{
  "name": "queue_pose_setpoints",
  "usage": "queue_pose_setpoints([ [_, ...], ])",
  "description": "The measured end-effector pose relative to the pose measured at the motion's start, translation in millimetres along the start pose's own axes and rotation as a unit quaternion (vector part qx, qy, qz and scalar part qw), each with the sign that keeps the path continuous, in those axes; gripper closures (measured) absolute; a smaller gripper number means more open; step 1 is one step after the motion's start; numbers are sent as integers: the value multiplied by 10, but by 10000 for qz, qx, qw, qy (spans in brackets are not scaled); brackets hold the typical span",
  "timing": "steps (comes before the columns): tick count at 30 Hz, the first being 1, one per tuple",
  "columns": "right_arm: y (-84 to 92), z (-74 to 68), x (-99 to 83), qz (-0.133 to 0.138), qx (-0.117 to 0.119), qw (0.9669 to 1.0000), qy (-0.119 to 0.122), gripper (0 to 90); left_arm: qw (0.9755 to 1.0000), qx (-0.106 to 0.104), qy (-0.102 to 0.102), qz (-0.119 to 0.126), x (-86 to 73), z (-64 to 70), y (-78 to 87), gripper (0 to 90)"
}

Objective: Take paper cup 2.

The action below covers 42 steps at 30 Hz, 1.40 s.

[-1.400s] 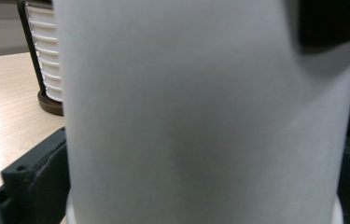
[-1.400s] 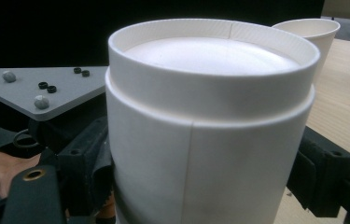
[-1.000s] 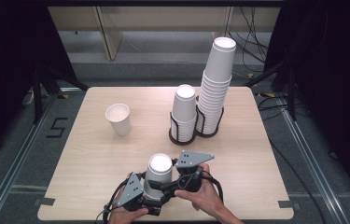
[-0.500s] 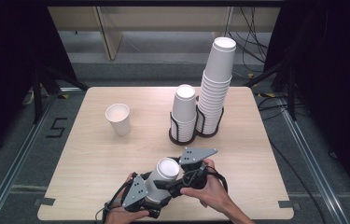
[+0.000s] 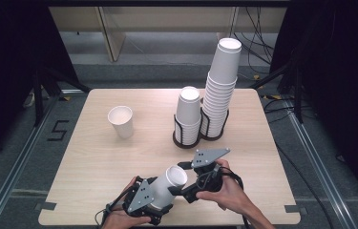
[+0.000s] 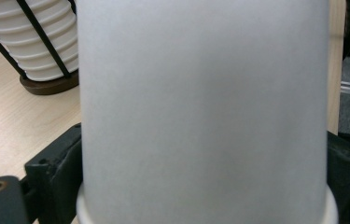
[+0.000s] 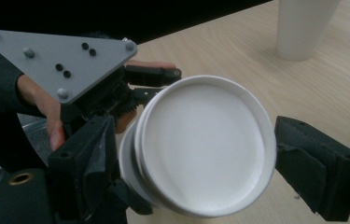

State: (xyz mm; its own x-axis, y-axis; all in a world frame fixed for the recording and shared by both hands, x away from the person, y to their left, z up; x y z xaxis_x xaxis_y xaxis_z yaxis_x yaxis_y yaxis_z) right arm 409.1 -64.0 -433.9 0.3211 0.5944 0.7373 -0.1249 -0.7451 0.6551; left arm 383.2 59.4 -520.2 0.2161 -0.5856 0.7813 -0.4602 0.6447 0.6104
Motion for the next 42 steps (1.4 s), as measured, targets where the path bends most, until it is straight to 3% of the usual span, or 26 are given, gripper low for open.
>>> queue_pose_setpoints([
  [4,20,-12,-24,-103,78,9999,-44,159,9997,46,-172,-153,-19,-13,13,69],
  [6,21,-14,-27,-126,76,9999,-24,158,9998,53,-129,-135,-19,1,11,69],
  [12,-23,-21,-51,-218,174,9996,-63,160,9995,-6,-262,-167,-2,26,27,70],
  [15,-35,-26,-46,-134,277,9995,-104,237,9994,-31,-337,-123,-2,22,25,68],
  [18,-2,0,-33,-47,404,9990,-155,253,9995,-33,-306,70,13,4,43,55],
  [22,59,45,-16,184,550,9977,-359,255,9984,-69,-220,512,62,-22,82,38],
  [30,174,88,24,530,896,9926,-627,256,9920,-146,-101,1246,152,-40,183,32],
  [31,185,112,26,576,845,9930,-597,256,9905,-186,-59,1363,169,-37,188,32],
  [33,210,97,22,596,1037,9895,-811,256,9893,-210,-60,1441,184,-41,210,32],
  [37,205,110,25,629,1072,9891,-787,254,9908,-250,-93,1324,162,-47,215,44],
  [38,209,114,16,555,976,9909,-741,254,9912,-282,-81,1292,155,-45,208,50],
  [40,187,114,9,523,1020,9913,-645,250,9927,-277,-73,1172,140,-57,209,61],
  [42,189,124,-8,437,897,9929,-651,249,9932,-282,-85,1126,138,-67,209,68],
])
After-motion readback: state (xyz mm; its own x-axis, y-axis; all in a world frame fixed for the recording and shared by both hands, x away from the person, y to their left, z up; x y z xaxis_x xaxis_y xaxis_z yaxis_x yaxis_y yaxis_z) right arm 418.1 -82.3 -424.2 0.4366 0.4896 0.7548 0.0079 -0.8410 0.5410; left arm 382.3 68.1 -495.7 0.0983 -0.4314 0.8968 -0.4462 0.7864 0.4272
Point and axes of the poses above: each handheld gripper's, and its own axes: y roughly backward along the jaws, x roughly out of its top, z roughly to its right, the point moved 7 cm from there along -y, roughly forward along the jaws, and after that the axes turned 11 degrees about -z, right-handed, at the moved point
